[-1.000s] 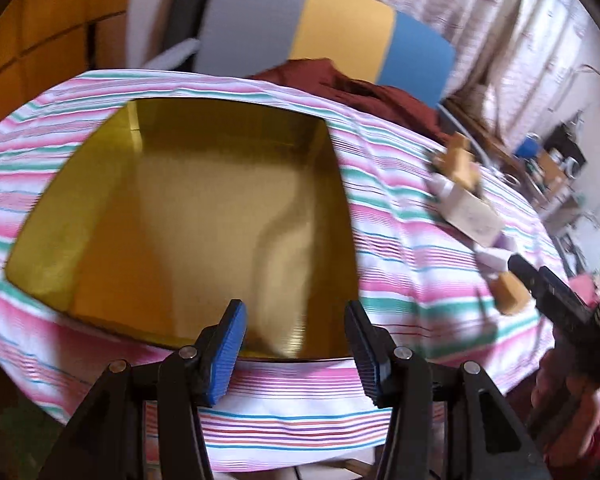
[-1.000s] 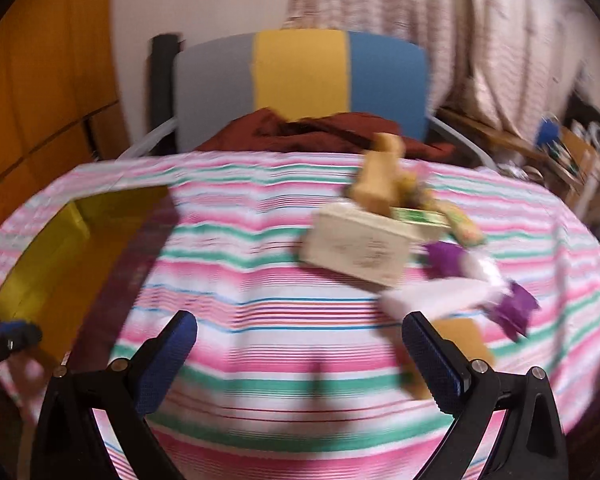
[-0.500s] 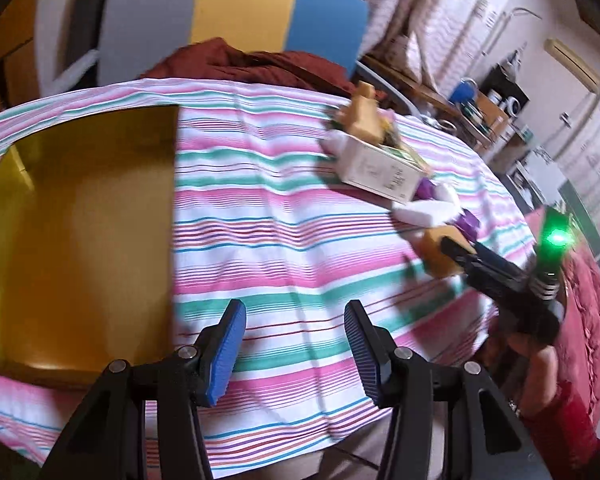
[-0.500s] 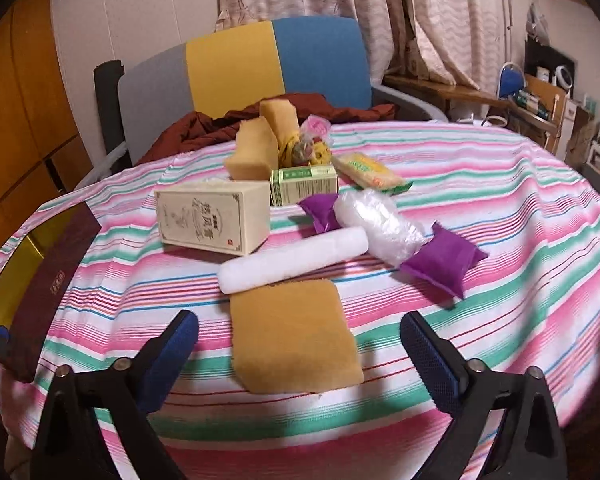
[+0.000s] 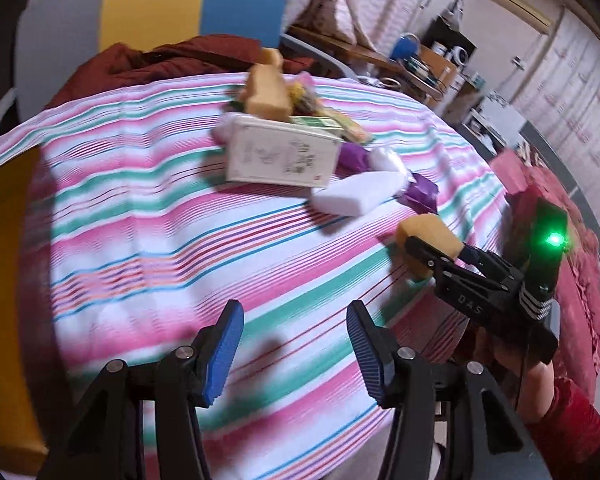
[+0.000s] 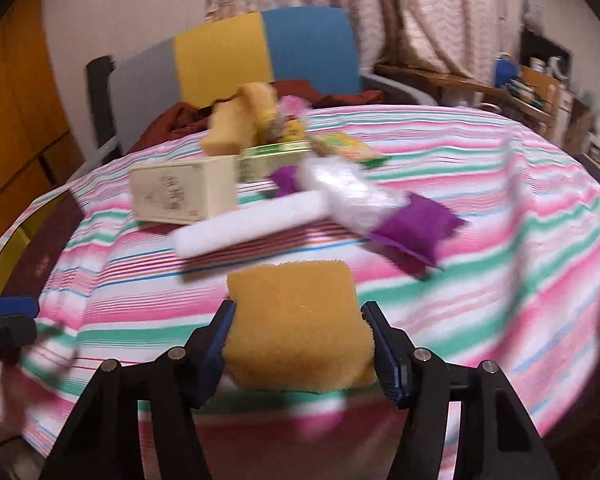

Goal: Organize objects
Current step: 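Grasp the yellow sponge with the right tool while the left tool grasps the white foam block, then carry the sponge and foam block over the gold tin and open both tools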

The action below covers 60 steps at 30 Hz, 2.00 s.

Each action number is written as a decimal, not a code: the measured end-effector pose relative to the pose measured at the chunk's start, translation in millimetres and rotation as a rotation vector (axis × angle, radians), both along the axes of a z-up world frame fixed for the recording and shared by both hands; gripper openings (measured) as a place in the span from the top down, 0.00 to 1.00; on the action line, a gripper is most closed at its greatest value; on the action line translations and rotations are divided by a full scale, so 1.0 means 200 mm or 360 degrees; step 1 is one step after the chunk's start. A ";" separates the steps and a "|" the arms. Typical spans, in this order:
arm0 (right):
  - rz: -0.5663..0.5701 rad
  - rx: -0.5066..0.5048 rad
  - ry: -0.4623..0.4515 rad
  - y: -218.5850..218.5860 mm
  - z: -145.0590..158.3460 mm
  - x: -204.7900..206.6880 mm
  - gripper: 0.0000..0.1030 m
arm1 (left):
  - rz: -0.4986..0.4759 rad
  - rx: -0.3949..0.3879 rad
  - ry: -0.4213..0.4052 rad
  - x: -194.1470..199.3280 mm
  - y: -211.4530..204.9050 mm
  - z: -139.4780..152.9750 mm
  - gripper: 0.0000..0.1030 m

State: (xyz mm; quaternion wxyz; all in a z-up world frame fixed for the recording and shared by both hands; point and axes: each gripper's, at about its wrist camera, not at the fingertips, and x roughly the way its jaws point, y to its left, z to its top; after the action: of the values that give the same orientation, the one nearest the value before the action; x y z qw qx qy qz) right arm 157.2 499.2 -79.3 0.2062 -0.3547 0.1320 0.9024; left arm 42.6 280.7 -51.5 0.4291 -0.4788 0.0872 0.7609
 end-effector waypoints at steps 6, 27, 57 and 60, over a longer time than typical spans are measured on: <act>-0.0159 -0.0080 0.0074 0.12 -0.03 0.10 0.38 | -0.0115 0.0054 -0.0045 -0.05 0.25 -0.02 0.40; -0.0172 -0.0122 0.0133 0.12 -0.05 0.11 0.36 | -0.0334 -0.0268 0.0713 0.03 0.61 -0.20 0.73; -0.0078 -0.0170 0.0074 -0.01 0.02 0.07 0.38 | -0.0056 0.0207 0.0322 0.05 0.02 -0.13 0.87; -0.0017 -0.0167 0.0085 -0.06 0.05 0.05 0.38 | -0.0019 0.0216 0.0309 0.06 -0.05 -0.12 0.87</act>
State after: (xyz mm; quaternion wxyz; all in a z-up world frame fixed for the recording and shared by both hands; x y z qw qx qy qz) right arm 166.3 487.3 -68.7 0.1887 -0.3400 0.1864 0.9022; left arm 54.4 269.9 -75.6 0.4547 -0.3721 0.0795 0.8053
